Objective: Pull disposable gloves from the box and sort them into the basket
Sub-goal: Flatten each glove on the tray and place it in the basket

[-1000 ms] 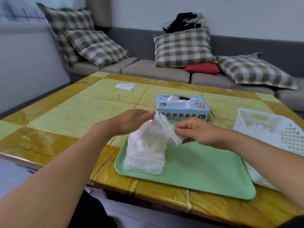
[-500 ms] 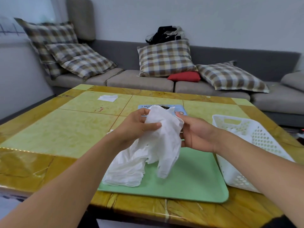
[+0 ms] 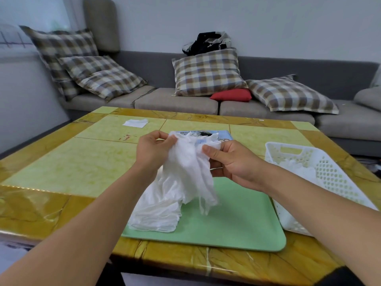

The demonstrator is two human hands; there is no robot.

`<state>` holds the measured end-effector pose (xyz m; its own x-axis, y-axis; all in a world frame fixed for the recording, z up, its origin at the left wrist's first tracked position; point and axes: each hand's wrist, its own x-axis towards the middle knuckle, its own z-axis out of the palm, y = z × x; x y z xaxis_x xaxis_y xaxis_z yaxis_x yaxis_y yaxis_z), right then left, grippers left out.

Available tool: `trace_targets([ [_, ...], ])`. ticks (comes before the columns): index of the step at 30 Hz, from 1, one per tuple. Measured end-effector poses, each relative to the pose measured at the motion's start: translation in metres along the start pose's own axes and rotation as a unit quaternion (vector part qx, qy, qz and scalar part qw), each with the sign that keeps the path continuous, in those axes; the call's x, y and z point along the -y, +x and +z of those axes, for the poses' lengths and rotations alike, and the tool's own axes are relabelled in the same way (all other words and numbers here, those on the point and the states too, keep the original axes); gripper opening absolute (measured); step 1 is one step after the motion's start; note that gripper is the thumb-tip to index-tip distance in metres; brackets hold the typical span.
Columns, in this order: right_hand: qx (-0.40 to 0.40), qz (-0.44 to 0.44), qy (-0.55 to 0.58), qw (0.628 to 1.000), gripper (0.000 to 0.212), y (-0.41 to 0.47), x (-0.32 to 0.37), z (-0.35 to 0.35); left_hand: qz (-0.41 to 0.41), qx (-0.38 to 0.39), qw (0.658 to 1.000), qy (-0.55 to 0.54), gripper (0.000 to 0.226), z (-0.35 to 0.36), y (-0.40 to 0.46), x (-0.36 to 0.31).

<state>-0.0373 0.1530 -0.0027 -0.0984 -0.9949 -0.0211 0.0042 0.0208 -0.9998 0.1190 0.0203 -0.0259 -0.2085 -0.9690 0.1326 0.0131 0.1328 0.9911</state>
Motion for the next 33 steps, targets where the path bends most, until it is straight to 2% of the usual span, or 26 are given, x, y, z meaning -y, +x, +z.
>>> trace_targets([
  [3, 0.044, -0.011, 0.083, 0.996, 0.029, -0.018, 0.020, -0.002, 0.033, -0.090, 0.981, 0.168, 0.016, -0.027, 0.027, 0.010],
  [5, 0.036, -0.039, 0.149, 0.987, 0.033, -0.031, 0.037, -0.012, 0.015, -0.104, 0.954, 0.282, 0.017, -0.051, 0.043, 0.018],
  [9, -0.034, -0.059, 0.197, 0.978, 0.039, -0.041, 0.050, -0.041, -0.094, 0.083, 0.958, 0.258, 0.019, -0.073, 0.042, 0.027],
  [13, -0.040, -0.013, 0.138, 0.990, 0.030, -0.043, 0.035, -0.051, -0.059, 0.211, 0.931, 0.291, 0.019, -0.061, 0.025, 0.024],
  [15, -0.045, 0.006, 0.113, 0.993, 0.029, -0.042, 0.029, -0.051, -0.041, 0.227, 0.916, 0.329, 0.023, -0.055, 0.024, 0.026],
  [17, -0.061, 0.020, 0.088, 0.994, 0.030, -0.041, 0.025, -0.051, -0.014, 0.218, 0.887, 0.408, 0.041, -0.051, 0.023, 0.026],
  [19, -0.081, 0.029, 0.060, 0.994, 0.026, -0.039, 0.023, -0.050, 0.049, 0.176, 0.858, 0.480, 0.065, -0.047, 0.021, 0.024],
  [20, -0.085, 0.031, 0.054, 0.994, 0.024, -0.037, 0.023, -0.049, 0.088, 0.149, 0.859, 0.482, 0.074, -0.044, 0.017, 0.021],
  [22, -0.076, 0.033, 0.052, 0.995, 0.022, -0.037, 0.024, -0.048, 0.135, 0.144, 0.908, 0.369, 0.080, -0.030, 0.000, 0.007],
  [23, -0.061, 0.036, 0.059, 0.996, 0.023, -0.037, 0.025, -0.047, 0.119, 0.195, 0.938, 0.262, 0.078, -0.020, -0.012, -0.003],
  [24, -0.040, 0.039, 0.069, 0.996, 0.026, -0.038, 0.026, -0.047, 0.087, 0.270, 0.947, 0.152, 0.076, -0.010, -0.023, -0.011],
  [26, -0.002, 0.039, 0.081, 0.996, 0.034, -0.040, 0.024, -0.048, 0.038, 0.393, 0.918, 0.045, 0.069, 0.014, -0.042, -0.022],
  [27, -0.001, 0.040, 0.080, 0.996, 0.036, -0.040, 0.022, -0.049, 0.024, 0.411, 0.911, 0.030, 0.060, 0.023, -0.047, -0.025],
  [30, -0.043, 0.055, 0.056, 0.996, 0.029, -0.041, 0.015, -0.058, -0.044, 0.358, 0.932, -0.008, 0.042, 0.039, -0.048, -0.028],
  [33, -0.029, 0.115, 0.031, 0.992, 0.019, -0.044, 0.006, -0.065, -0.125, 0.360, 0.924, -0.018, 0.026, 0.041, -0.041, -0.024],
])
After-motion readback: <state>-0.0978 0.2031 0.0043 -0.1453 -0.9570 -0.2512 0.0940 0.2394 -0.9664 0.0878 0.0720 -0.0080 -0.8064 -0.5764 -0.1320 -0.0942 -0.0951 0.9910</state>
